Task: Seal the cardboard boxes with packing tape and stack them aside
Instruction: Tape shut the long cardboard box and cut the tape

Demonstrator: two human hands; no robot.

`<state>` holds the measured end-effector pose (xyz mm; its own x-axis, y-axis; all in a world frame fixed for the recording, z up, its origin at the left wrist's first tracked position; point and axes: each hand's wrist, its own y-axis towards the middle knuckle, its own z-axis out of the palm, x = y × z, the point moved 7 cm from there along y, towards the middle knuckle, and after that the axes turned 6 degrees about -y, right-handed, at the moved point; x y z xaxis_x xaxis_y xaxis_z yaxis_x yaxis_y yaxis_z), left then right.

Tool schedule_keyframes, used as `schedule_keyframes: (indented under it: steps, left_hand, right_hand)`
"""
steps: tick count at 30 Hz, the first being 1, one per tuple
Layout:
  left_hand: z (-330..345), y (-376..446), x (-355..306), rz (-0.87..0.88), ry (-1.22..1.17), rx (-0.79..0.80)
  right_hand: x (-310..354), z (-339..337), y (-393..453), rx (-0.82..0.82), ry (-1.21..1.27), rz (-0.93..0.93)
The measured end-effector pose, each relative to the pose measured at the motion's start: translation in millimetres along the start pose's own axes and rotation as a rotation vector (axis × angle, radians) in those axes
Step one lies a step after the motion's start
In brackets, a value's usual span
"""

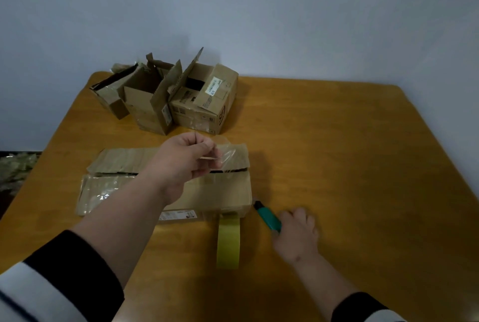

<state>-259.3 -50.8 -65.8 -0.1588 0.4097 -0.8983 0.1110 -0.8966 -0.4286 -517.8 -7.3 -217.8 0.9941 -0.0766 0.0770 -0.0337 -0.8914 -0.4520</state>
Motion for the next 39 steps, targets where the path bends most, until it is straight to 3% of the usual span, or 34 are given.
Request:
schedule_keyframes:
  steps: [3,6,9,14,18,22,28,31,39]
  left_hand:
    - [3,10,5,-0.063,-0.079,0.012]
    - [10,21,4,-0.103,-0.104,0.041]
    - [15,31,-4,-0.114,-0.139,0.077]
    - [17,44,-4,-0.174,-0.257,0.131]
    - [11,51,11,-0.201,-0.219,0.004]
    - [-5,55,22,-0.092,0.127,-0.204]
    - [7,53,15,0.248,0.793,-0.283]
    - [10,48,25,0.324,0.834,-0.356]
    - [8,43,41,0.252,0.905,-0.585]
  right_hand:
    - [23,-51,3,-0.035,0.604,0.045]
    - [70,-97,0,0.046,1.097,-0.105]
    - [102,-118,2,0.164,1.279,-0.172]
    - [106,-125,17,0.141,1.485,-0.096]
    - [98,-130,28,0.033,1.262,-0.047]
    - [96,-140,40,-0.05,0.886,-0.075]
    - [97,-139,63,-0.056,0.551,-0.161]
    - [100,-130,70,-0.063,0.425,-0.202]
    - [98,-112,77,-0.089,0.394,-0.248]
